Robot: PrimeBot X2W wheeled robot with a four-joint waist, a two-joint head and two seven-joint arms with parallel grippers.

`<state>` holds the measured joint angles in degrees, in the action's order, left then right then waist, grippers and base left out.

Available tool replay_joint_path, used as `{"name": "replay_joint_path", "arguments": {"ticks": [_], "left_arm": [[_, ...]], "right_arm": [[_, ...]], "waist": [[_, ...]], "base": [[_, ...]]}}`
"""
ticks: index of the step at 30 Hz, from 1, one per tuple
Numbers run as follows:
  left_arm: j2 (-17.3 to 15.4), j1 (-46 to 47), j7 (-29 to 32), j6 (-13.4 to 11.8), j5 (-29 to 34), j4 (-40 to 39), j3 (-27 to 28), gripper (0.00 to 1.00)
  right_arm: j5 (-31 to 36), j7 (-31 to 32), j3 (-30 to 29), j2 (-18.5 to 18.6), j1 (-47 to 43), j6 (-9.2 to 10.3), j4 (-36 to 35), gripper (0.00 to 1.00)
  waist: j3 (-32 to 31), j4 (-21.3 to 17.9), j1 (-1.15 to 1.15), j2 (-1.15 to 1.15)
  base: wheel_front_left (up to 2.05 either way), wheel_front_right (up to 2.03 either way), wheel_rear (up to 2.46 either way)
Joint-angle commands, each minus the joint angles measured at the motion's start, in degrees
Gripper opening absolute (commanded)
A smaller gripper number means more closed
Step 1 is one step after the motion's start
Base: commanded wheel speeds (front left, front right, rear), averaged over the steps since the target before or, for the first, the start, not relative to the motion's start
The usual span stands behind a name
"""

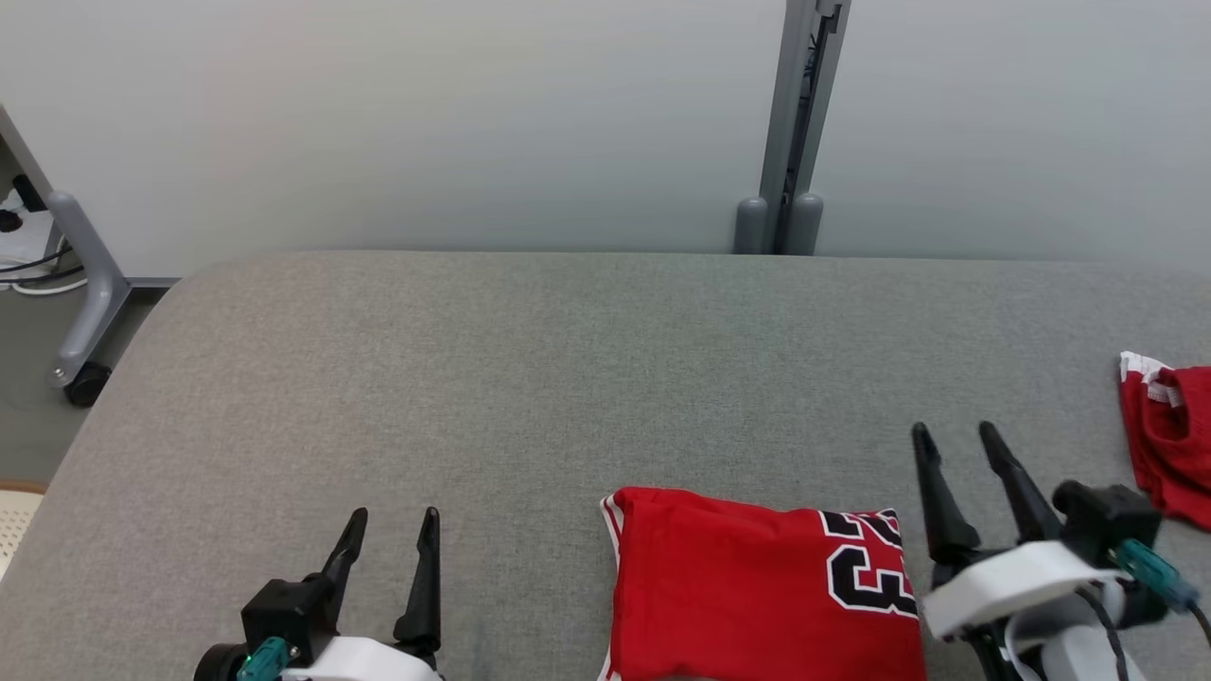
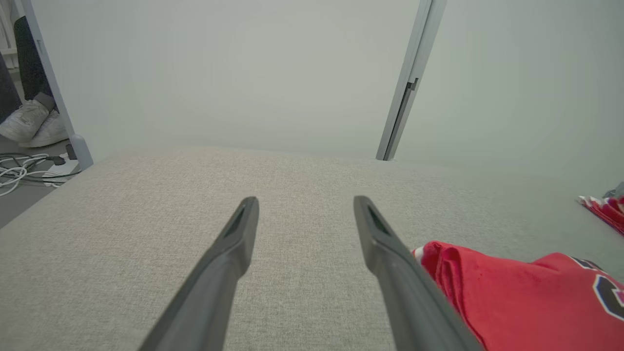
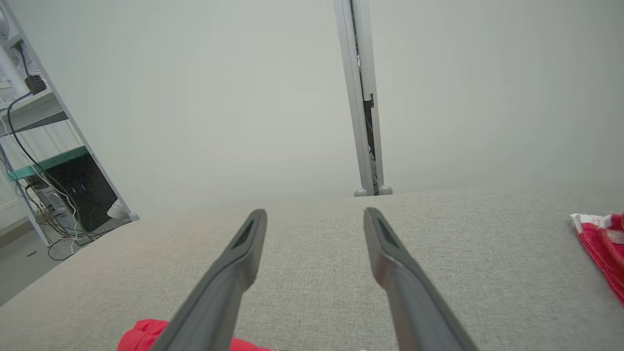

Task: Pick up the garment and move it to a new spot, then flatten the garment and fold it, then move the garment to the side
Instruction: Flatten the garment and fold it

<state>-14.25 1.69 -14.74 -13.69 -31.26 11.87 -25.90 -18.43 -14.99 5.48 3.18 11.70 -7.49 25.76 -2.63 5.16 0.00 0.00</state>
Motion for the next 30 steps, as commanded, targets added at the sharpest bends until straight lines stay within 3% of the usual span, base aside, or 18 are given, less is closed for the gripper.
{"name": "replay_joint_path", "arguments": {"ticks": [1, 5, 11, 30], "left_arm": [[0.0, 0.1, -0.3, -0.2, 0.2, -0.1, 0.2, 1.00], [0.8, -1.1, -0.4, -0.2, 0.6, -0.1, 0.4, 1.00], [2.3, -3.0, -0.5, -0.1, 2.0, -1.3, 2.8, 1.00], [4.9, -6.0, -0.5, 3.2, 7.6, -1.0, 8.4, 1.00]], "right_arm": [[1.4, -0.2, -1.3, 0.1, -1.6, -0.01, -1.6, 1.00], [5.5, -0.2, -4.4, -0.1, -5.8, -0.01, -6.5, 1.00], [2.7, -0.2, -5.8, -0.1, -10.2, -0.01, -11.3, 1.00], [4.2, -0.2, -7.1, -0.1, -12.3, -0.01, -12.4, 1.00]], "waist": [[-0.1, -0.3, 0.00, 0.00], [-0.6, -1.0, 0.00, 0.00], [-1.3, -1.8, 0.00, 0.00], [-2.2, -1.9, 0.00, 0.00]], "base": [[0.00, 0.00, 0.00], [0.00, 0.00, 0.00], [0.00, 0.00, 0.00], [0.00, 0.00, 0.00]]}}
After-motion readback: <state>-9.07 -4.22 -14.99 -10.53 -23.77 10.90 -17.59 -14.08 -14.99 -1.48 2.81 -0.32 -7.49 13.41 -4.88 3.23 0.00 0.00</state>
